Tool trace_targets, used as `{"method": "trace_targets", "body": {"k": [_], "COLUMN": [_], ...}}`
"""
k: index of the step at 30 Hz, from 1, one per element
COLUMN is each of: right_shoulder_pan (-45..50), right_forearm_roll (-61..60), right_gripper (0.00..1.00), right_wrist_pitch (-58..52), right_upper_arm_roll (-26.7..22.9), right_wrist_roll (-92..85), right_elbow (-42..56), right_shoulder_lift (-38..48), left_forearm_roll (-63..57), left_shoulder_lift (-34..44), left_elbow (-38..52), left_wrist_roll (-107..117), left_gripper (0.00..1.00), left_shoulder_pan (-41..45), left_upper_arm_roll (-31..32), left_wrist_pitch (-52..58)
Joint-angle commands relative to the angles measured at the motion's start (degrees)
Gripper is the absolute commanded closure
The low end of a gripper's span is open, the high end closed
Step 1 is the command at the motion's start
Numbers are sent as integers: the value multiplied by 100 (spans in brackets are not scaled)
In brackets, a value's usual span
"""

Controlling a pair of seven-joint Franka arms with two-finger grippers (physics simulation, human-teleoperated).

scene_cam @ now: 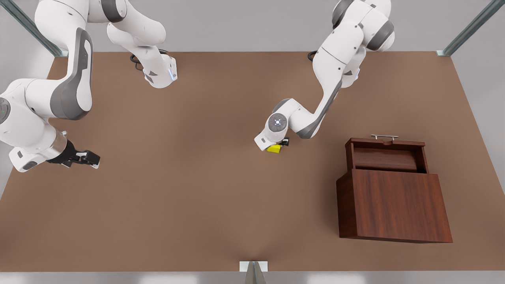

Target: Open the drawer with left arm, place the square in the middle with right arm, and place the square in the drawer with left arm

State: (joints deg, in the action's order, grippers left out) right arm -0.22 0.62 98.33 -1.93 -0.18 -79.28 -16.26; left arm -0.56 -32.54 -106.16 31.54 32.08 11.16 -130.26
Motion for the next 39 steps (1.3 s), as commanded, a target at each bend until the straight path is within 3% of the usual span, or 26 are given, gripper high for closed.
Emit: {"method": "trace_targets", "body": {"k": [1, 6, 7, 8, 9, 12, 21, 26, 32, 39], "right_shoulder_pan": [4, -5, 13, -4, -13, -13, -5, -4, -13, -13], "right_forearm_roll": [0, 0, 17, 0, -9, -9, -18, -26, -18, -18], "right_gripper": [0, 0, 0, 0, 0, 0, 0, 0, 0, 0], "right_wrist_pitch": [2, 19, 19, 19, 19, 19, 19, 19, 19, 19], "right_upper_arm_roll": [0, 9, 9, 9, 9, 9, 9, 9, 9, 9], "right_wrist_roll": [0, 0, 0, 0, 0, 9, 9, 9, 0, 9], "right_elbow": [0, 0, 0, 0, 0, 0, 0, 0, 0, 0], "right_shoulder_lift": [0, -8, -8, -8, -8, -8, -17, -17, -61, -70], "left_forearm_roll": [-6, -129, -129, -129, -129, -129, -129, -94, 152, 267], "left_shoulder_lift": [-15, -174, -191, -209, -244, -270, -165, 828, 1997, 2155], "left_elbow": [-1, -80, -80, -80, -80, -80, 34, 228, 157, 131], "left_wrist_roll": [1, 1, 1, 1, 10, 45, 45, -104, -1747, -3918], "left_gripper": [0, 0, 7, 21, 27, 35, 35, 33, 31, 31], "left_shoulder_pan": [9, 26, 26, 26, 26, 35, 18, -18, -18, -9], "left_upper_arm_roll": [0, -17, -17, -26, -26, -26, -88, -351, -1432, -3295], "left_wrist_pitch": [1, -149, -184, -192, -245, -298, -87, 1020, 2294, 2673]}}
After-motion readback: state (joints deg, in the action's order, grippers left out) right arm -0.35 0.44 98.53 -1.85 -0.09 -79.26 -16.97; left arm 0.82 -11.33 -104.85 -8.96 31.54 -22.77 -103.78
